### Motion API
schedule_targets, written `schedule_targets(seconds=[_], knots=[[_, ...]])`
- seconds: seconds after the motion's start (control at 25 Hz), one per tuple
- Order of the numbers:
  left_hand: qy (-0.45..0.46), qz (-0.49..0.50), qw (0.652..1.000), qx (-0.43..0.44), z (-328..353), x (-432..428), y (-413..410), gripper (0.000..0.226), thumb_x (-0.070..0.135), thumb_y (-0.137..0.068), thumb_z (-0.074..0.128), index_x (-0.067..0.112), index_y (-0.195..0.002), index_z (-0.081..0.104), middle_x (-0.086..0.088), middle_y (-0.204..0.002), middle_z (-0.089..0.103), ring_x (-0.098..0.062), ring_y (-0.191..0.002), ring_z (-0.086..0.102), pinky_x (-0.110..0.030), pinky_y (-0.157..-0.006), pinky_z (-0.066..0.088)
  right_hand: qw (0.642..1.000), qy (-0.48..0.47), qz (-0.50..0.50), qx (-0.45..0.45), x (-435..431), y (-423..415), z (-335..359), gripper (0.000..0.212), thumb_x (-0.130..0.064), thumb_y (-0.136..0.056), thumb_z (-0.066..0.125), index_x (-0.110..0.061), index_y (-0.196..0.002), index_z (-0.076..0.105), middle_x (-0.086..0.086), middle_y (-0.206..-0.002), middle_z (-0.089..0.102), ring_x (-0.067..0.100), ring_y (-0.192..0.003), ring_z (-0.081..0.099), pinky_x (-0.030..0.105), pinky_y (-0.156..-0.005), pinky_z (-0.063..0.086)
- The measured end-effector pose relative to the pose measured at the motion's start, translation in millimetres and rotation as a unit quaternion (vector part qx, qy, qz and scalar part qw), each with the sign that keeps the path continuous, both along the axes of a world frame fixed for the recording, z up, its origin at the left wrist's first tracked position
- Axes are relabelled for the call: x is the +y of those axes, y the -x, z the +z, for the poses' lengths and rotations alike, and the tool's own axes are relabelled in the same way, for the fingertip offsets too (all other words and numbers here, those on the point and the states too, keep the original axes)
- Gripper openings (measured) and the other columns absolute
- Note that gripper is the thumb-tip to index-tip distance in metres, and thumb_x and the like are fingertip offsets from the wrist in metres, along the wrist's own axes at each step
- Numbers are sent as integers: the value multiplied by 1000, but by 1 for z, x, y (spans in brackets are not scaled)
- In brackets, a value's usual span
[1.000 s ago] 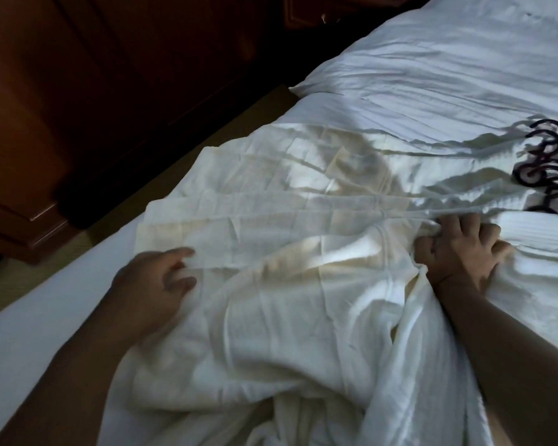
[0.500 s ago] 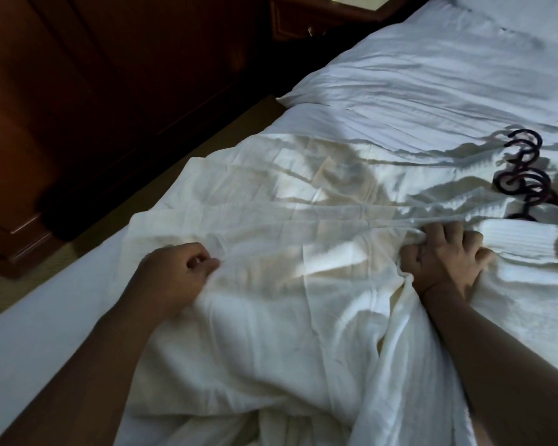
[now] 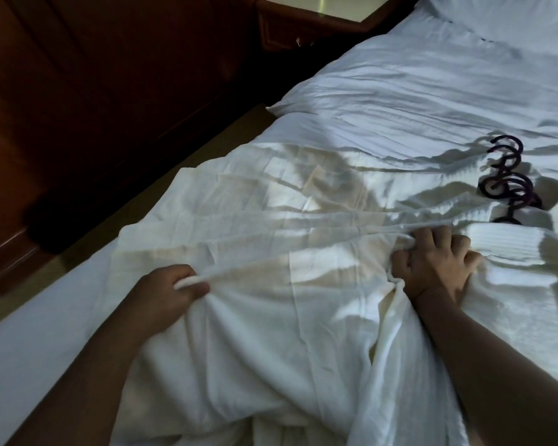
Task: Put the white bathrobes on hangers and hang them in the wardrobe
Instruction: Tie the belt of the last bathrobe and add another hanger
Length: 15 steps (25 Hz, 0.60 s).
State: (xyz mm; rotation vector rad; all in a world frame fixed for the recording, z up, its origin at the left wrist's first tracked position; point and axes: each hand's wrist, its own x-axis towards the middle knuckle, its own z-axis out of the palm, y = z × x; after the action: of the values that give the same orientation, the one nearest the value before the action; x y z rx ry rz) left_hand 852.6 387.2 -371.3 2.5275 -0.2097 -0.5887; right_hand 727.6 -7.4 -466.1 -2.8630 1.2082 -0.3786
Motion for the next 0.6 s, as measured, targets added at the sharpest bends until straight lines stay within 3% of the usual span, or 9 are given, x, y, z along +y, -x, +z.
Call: schedule_targets(seconds=[0.16,0.24,0.32,0.4,0.48,0.56,0.6], knots=[[-104,-36,994,-11,9,-31,-14,18,16,-77,78,18,-70,62,1,-76,67,-21,-75,63,-28,-64,43,1000,2,5,14,-3,1,0,45,-46,-74,42,-12,-98,59,14,-104,49,38,-103,42,56,-91,36],[-108,-66,992,-5,14,-40,-18,20,10,-71,76,17,-66,58,-2,-72,63,-23,-70,60,-28,-61,40,1000,6,5,9,-2,1,-2,44,-45,-73,43,-12,-97,60,15,-104,49,39,-102,42,57,-90,36],[-23,-56,995,79,24,-40,-23,24,12,-65,83,18,-67,59,0,-68,56,-19,-67,53,-29,-63,40,1000,5,5,2,-3,0,-1,44,-44,-73,43,-11,-97,60,16,-104,50,39,-102,42,57,-89,36],[125,11,972,196,33,-32,-30,22,11,-65,88,20,-76,72,1,-73,58,-18,-73,56,-30,-70,46,1000,5,7,1,-3,-1,-1,45,-45,-73,43,-10,-96,60,17,-104,50,39,-102,42,57,-89,35],[115,57,980,155,29,-22,-35,21,8,-78,83,28,-78,79,3,-80,72,-19,-84,67,-32,-79,51,1000,7,6,2,-3,0,-2,45,-45,-74,42,-10,-96,60,16,-104,50,39,-102,42,57,-90,35],[-11,30,998,53,19,-18,-38,25,13,-86,76,33,-71,77,7,-80,75,-19,-91,69,-33,-82,52,1000,4,7,1,-4,0,-2,45,-45,-73,41,-11,-96,60,16,-104,51,39,-102,42,56,-89,35],[-36,3,999,41,18,-20,-35,20,19,-88,76,31,-73,76,9,-81,75,-17,-92,69,-33,-83,52,1000,3,7,-2,-4,0,-2,45,-45,-73,41,-11,-96,60,16,-103,51,39,-101,42,56,-89,36]])
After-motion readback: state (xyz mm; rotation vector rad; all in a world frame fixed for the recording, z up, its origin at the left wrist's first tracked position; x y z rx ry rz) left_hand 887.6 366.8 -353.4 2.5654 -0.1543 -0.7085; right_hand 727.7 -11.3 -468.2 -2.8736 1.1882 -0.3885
